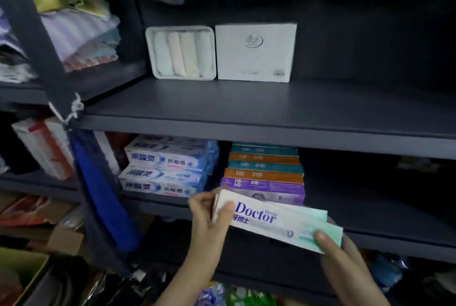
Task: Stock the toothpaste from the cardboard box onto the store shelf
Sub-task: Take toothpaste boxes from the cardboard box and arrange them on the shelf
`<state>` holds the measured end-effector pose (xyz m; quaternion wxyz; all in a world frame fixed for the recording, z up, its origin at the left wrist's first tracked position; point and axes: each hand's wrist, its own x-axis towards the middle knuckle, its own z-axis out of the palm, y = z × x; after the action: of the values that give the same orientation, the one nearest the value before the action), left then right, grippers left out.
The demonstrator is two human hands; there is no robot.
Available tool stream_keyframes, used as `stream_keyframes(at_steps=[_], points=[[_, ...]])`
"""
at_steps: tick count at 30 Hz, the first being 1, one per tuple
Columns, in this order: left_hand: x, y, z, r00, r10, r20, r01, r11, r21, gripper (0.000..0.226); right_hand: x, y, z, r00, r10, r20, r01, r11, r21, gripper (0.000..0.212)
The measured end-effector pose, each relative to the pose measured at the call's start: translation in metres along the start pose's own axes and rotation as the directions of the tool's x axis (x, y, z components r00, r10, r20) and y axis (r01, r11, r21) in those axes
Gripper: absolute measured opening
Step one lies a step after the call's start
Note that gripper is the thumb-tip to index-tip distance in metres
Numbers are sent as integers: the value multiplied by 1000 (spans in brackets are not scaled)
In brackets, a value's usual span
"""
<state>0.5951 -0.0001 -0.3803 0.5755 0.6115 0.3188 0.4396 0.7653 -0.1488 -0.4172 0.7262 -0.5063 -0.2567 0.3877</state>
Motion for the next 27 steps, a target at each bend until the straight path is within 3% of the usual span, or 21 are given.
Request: stream_keyframes(at_steps=[3,5,9,13,15,18,20,23,27], points=[[25,-28,10,984,75,163,-78,997,9,50,21,10,-25,991,-117,62,128,967,-219,95],[40,-40,14,963,78,258,-91,995,42,36,34,12,-40,983,-176,48,183,938,-294,90],[74,-50,20,932,84,353,-156,971,180,34,72,4,-53,950,-301,85,309,861,-404,76],[122,-50,29,938,137,319,-175,980,92,26,119,-15,-46,921,-367,131,387,829,-404,70],[147,-45,37,939,134,316,-147,989,18,40,146,-25,-42,915,-369,161,402,813,-421,68],[180,-40,52,962,-7,274,14,1000,-21,65,180,-29,-47,928,-315,199,373,802,-467,75],[190,-41,62,967,-114,229,87,989,123,76,196,-24,-53,945,-254,206,325,799,-505,74],[196,-50,65,979,-143,142,79,920,384,48,206,-16,-57,961,-218,171,276,781,-559,67],[198,-56,65,990,-123,69,77,883,463,34,207,-8,-51,962,-227,151,273,784,-558,45]])
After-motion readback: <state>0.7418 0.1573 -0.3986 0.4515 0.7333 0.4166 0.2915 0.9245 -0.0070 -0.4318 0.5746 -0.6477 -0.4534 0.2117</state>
